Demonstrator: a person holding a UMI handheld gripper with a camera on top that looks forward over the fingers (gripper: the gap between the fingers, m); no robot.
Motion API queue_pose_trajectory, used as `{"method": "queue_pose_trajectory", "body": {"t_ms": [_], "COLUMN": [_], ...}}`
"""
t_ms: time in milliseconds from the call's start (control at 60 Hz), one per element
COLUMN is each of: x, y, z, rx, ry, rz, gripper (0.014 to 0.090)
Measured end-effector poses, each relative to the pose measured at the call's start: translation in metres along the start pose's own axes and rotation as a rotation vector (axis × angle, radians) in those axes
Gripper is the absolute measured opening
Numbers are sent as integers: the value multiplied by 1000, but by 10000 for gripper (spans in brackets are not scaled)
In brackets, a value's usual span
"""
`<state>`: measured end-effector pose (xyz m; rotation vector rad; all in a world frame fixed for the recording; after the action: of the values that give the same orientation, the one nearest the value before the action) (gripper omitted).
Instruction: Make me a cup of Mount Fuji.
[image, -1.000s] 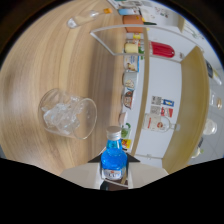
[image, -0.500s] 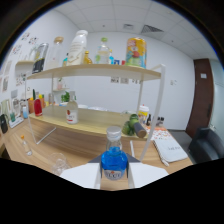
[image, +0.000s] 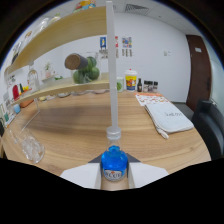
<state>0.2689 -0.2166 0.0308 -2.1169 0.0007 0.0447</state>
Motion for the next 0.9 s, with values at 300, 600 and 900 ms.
{"method": "queue_pose_trajectory", "body": {"t_ms": [300, 600, 900], "x": [4, 10, -16], "y": [20, 33, -29], "z": [3, -10, -84], "rx": [-98, -123, -12], "ry": [-15, 55, 167], "rz": [32, 20, 83], "gripper": [369, 521, 852]}}
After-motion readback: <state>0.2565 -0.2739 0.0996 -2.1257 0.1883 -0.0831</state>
